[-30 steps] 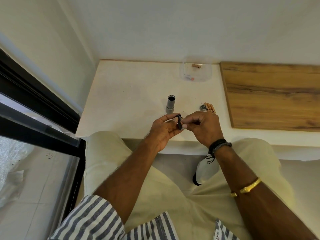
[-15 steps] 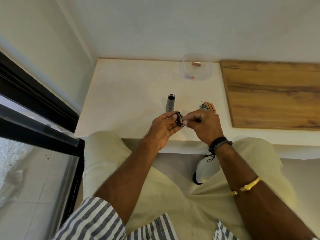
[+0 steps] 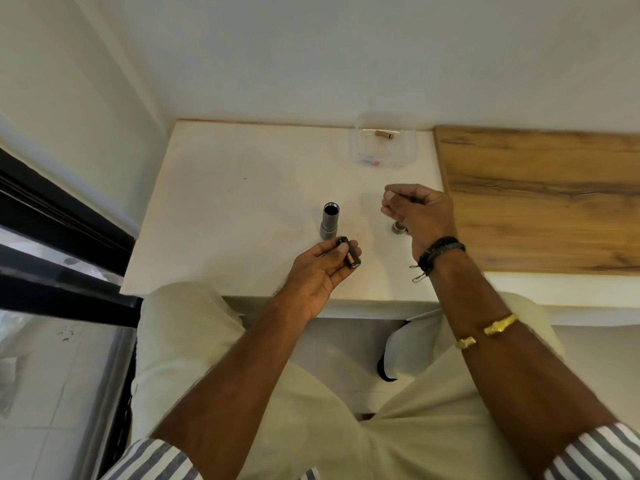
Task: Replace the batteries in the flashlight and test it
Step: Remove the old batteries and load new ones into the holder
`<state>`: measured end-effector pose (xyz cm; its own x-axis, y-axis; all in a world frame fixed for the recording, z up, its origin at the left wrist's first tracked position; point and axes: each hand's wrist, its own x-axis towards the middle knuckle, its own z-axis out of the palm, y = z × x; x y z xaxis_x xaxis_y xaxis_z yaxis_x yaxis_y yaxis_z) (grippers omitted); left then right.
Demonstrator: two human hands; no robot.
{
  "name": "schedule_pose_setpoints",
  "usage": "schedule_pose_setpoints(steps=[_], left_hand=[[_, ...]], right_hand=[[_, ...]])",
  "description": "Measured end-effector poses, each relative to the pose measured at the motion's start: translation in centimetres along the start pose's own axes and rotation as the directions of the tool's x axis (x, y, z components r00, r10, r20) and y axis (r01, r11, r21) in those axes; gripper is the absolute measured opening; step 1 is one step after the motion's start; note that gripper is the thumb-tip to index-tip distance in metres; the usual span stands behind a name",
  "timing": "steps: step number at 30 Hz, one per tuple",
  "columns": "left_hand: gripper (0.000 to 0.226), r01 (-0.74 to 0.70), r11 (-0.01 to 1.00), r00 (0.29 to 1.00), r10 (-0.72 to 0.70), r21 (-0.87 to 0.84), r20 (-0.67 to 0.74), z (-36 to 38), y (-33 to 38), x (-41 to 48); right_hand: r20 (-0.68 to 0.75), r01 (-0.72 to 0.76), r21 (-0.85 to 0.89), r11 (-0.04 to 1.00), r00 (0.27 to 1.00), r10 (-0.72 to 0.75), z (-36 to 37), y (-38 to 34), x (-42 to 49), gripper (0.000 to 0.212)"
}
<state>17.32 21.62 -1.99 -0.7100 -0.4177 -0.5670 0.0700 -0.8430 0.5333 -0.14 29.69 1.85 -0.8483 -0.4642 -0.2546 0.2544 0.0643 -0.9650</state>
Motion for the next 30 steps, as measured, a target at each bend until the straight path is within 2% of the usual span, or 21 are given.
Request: schedule_pose_setpoints(steps=[4, 7, 9, 12, 15, 19, 21, 26, 30], left_hand=[[0.026, -0.005, 1.000, 1.000, 0.005, 0.011, -0.026, -0.2, -0.1, 0.5], [0.031, 0.009, 1.000, 1.000, -0.009, -0.003, -0.020, -0.3, -0.1, 0.8], [0.034, 0.025, 0.999, 1.000, -0.025, -0.021, -0.011, -0.4, -0.2, 0.9], [0.034, 0.041, 0.999, 0.999, -0.041, -0.032, -0.001, -0.7, -0.3, 1.2], [0.038, 0.040, 0.999, 0.999, -0.040, -0.023, 0.009, -0.9, -0.3, 1.5], [0.042, 0.039, 0.999, 0.999, -0.038, -0.022, 0.014, -1.1, -0.1, 1.9], [0.043, 0.041, 0.999, 0.999, -0.040, -0.026, 0.021, -1.2, 0.0, 2.0], [0.042, 0.047, 0.998, 0.998, -0.046, -0.031, 0.035, -1.1, -0.1, 2.1], [0.044, 0.048, 0.998, 0.998, -0.046, -0.038, 0.035, -1.0, -0.1, 2.0]], right_hand=[[-0.042, 0.061, -0.115, 0.991, 0.997, -0.066, 0.6, -1.7, 4.5, 0.011], [-0.056, 0.130, -0.312, 0.941, 0.986, -0.155, 1.5, -3.0, 8.3, 0.013], [-0.032, 0.181, -0.480, 0.858, 0.974, -0.223, 2.3, -3.6, 10.6, 0.015], [0.076, 0.265, -0.678, 0.685, 0.953, -0.294, 3.3, -4.1, 13.1, 0.015], [0.149, 0.250, -0.826, 0.505, 0.961, -0.233, 4.3, -4.3, 15.1, 0.014], [0.201, 0.213, -0.922, 0.322, 0.977, -0.072, 5.5, -3.9, 17.1, 0.018], [0.193, 0.197, -0.942, 0.272, 0.980, -0.043, 5.9, -3.8, 17.6, 0.022], [0.192, 0.189, -0.958, 0.216, 0.981, -0.007, 6.2, -3.6, 17.9, 0.024], [0.173, 0.171, -0.958, 0.232, 0.985, -0.013, 6.2, -3.4, 17.8, 0.026]])
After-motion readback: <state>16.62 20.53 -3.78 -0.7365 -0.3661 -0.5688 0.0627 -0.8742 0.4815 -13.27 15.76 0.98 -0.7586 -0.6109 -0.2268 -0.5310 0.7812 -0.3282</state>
